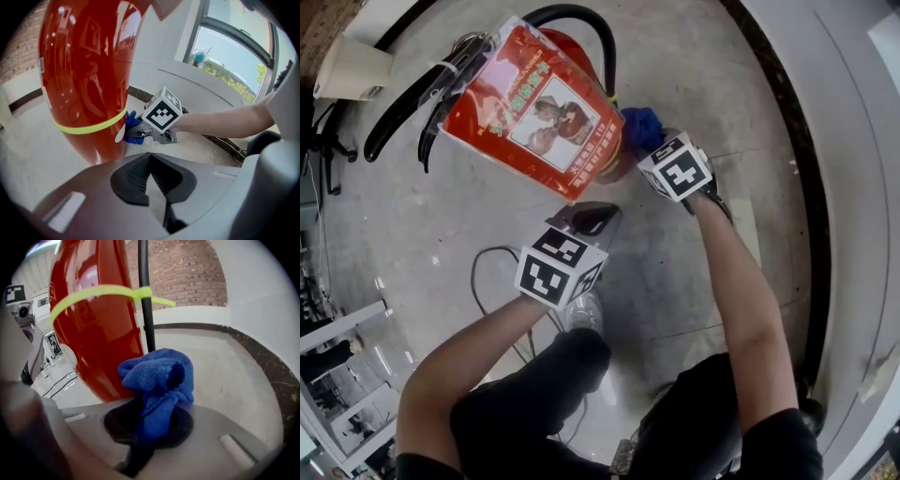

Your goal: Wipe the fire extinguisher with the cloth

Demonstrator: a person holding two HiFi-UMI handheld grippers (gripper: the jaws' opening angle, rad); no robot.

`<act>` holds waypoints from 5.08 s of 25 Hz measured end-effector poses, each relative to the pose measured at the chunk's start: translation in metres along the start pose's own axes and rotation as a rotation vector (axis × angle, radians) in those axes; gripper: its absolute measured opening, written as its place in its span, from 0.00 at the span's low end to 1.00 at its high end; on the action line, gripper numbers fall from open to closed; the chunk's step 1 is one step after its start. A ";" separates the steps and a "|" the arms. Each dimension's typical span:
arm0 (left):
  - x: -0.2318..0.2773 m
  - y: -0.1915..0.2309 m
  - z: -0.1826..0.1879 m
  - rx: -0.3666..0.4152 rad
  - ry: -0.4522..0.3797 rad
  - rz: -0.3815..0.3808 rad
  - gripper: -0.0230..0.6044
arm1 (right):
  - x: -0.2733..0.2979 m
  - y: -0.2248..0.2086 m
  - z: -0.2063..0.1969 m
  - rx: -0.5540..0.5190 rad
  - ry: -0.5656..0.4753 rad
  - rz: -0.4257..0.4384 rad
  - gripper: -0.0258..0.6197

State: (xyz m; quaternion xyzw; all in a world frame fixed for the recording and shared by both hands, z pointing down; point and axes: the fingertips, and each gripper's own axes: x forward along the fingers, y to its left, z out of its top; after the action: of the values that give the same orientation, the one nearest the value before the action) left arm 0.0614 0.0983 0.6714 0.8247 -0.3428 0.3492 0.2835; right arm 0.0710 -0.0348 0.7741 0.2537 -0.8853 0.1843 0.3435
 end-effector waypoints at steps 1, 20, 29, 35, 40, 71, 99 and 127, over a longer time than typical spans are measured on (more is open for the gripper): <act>0.000 0.000 -0.004 -0.017 0.006 -0.002 0.05 | 0.004 0.000 -0.008 0.007 0.050 0.014 0.08; -0.031 -0.002 0.018 0.048 -0.025 0.064 0.05 | -0.087 0.067 0.058 -0.001 -0.061 0.286 0.08; -0.073 -0.023 0.066 0.108 -0.102 0.083 0.05 | -0.179 0.096 0.140 -0.038 -0.296 0.354 0.08; -0.088 -0.035 0.074 0.111 -0.118 0.088 0.05 | -0.221 0.103 0.177 -0.047 -0.460 0.349 0.08; -0.097 -0.037 0.064 0.093 -0.118 0.099 0.05 | -0.254 0.106 0.209 -0.027 -0.600 0.356 0.08; -0.055 0.020 -0.007 -0.052 -0.062 0.123 0.05 | -0.056 0.094 0.015 0.287 -0.191 0.261 0.08; -0.122 0.028 0.004 -0.079 -0.167 0.203 0.05 | -0.155 0.146 0.138 0.288 -0.499 0.344 0.08; -0.137 0.024 -0.003 -0.140 -0.211 0.213 0.05 | -0.183 0.165 0.175 0.186 -0.695 0.306 0.08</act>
State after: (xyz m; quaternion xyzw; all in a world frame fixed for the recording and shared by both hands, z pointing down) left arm -0.0295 0.1365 0.5737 0.7940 -0.4796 0.2640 0.2644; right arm 0.0020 0.0695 0.4993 0.1959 -0.9560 0.2157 -0.0329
